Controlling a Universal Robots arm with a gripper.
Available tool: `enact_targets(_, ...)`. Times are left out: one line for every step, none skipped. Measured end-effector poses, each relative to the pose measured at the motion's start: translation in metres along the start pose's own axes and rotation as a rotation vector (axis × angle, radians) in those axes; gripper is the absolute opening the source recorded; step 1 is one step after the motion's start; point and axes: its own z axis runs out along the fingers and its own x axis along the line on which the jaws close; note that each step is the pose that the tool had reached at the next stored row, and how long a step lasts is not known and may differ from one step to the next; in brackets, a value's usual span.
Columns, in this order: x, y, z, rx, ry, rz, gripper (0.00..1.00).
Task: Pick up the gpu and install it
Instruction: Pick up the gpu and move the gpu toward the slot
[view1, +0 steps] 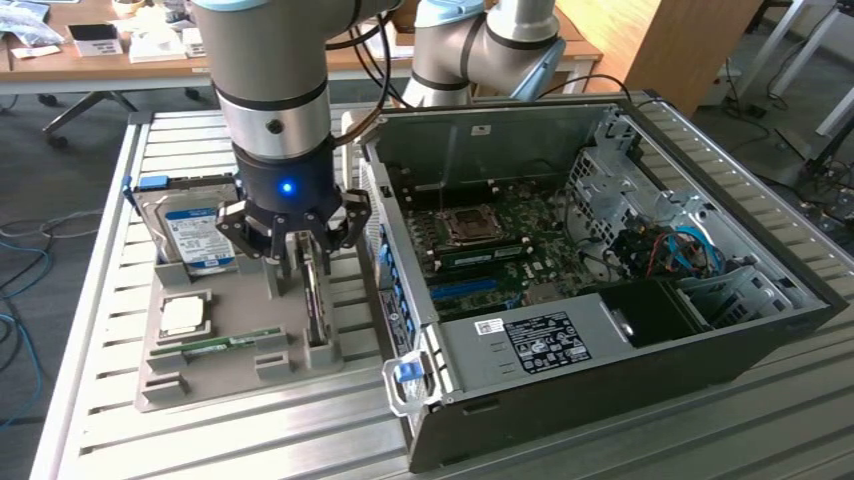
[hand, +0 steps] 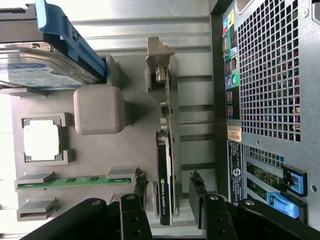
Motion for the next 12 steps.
enact_targets(0.0000,0.0000,0.0000,0.0000,0.0000,0.000,0.47)
enact_targets(0.0000,0.0000,0.0000,0.0000,0.0000,0.000,0.47)
enact_targets(0.0000,0.0000,0.0000,-0.0001,0.0000,0.000,0.47)
enact_targets(0.0000,0.0000,0.0004,-0.0002,-0.0002,0.000,0.47)
enact_targets(0.0000,0.0000,0.0013,-0.0005,-0.0004,0.000,0.47)
enact_targets(0.0000,-0.0001,0.0021,-0.0002,-0.0002,0.000,0.47)
enact_targets(0.0001,-0.0001,0.0032,0.0000,0.0000,0.000,0.47)
enact_targets(0.0001,-0.0002,0.0047,-0.0001,-0.0001,0.000,0.47)
enact_targets(0.0001,-0.0003,0.0060,-0.0001,-0.0001,0.000,0.47)
enact_targets(0.0001,-0.0003,0.0072,0.0000,0.0000,0.000,0.47)
enact_targets(0.0002,-0.0004,0.0085,-0.0001,0.0000,0.000,0.47)
enact_targets(0.0002,-0.0004,0.0096,-0.0001,0.0000,0.000,0.47)
